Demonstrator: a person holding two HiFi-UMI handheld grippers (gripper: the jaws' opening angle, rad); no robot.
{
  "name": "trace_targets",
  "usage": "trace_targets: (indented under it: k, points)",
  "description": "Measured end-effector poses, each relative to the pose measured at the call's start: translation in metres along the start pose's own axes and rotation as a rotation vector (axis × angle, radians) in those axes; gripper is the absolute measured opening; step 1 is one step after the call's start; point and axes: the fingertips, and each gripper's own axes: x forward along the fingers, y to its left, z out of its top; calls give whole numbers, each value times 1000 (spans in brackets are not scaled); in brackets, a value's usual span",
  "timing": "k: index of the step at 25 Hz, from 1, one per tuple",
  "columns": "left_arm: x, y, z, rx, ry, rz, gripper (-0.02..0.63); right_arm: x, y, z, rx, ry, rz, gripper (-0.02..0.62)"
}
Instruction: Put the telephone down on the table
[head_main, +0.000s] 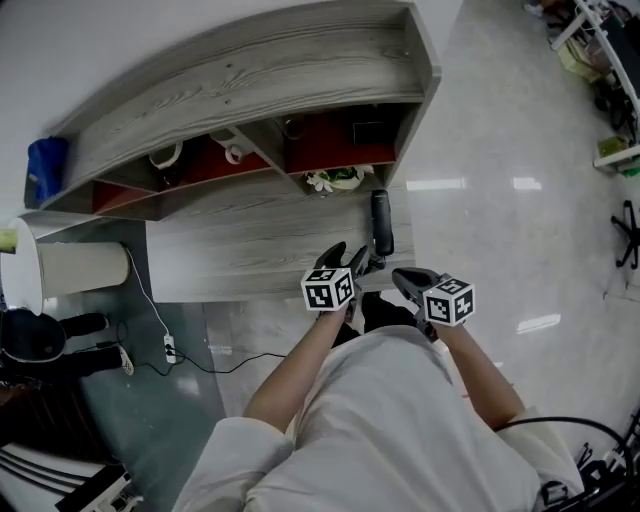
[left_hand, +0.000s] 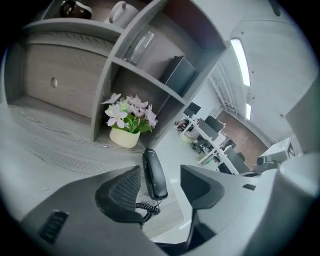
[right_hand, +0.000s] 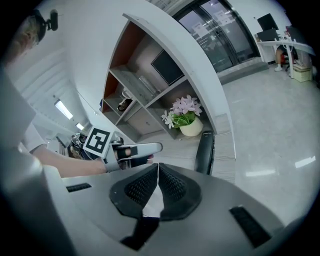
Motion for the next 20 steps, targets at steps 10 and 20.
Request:
trace_targets:
  k: [10,20]
  points:
    - [-164,5,-37,67,-39,-59,11,-19,66,-40,72,-183,-104,18]
    - [-265,16,-66,41,-86,-141,9,-42,144,-70,82,-337,-119,17]
